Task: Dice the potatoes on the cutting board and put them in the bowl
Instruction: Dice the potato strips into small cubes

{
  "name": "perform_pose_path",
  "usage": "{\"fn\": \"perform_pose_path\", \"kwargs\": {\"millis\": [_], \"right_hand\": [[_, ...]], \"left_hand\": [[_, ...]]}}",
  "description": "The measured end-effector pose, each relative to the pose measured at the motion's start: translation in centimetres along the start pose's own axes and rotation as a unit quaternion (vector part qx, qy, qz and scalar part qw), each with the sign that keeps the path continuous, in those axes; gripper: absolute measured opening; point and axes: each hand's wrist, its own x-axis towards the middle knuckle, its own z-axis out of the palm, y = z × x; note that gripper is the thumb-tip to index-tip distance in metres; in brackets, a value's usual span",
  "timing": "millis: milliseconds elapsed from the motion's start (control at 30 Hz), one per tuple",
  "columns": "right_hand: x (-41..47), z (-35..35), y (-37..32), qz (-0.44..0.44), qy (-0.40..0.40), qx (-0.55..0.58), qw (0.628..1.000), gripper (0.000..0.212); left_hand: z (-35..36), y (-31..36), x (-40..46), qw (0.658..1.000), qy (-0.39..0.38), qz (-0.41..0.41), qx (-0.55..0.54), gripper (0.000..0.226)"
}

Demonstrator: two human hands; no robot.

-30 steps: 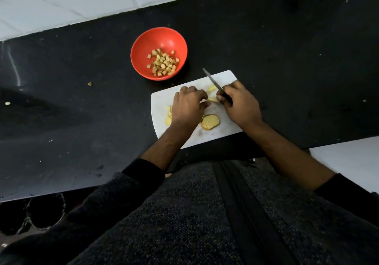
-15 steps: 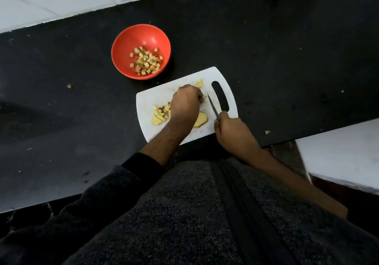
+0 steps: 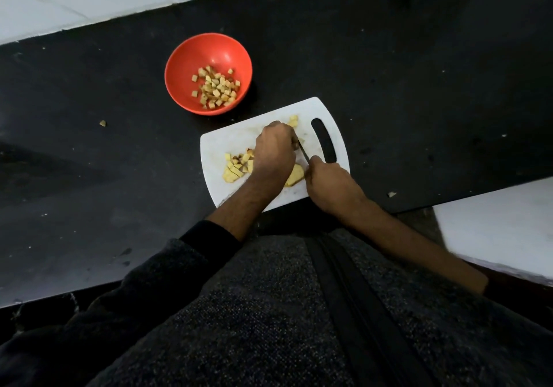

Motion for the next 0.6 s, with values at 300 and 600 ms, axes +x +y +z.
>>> {"fn": "perform_pose_path", "kwargs": {"millis": [300,600], "right_hand": [[-3.6,1.0,1.4,0.001,-0.004,-0.065,0.998,0.013],[-2.4,-0.3,-0.1,-0.016,0.046,-0.041,0.998,0.015]], "left_hand": [[-0.1,-1.2,-0.5,0.999,0.026,0.028,-0.011,0.010],[-0.4,-1.8,-1.3,0.997,0.035,0.060,0.023,0.024]]}}
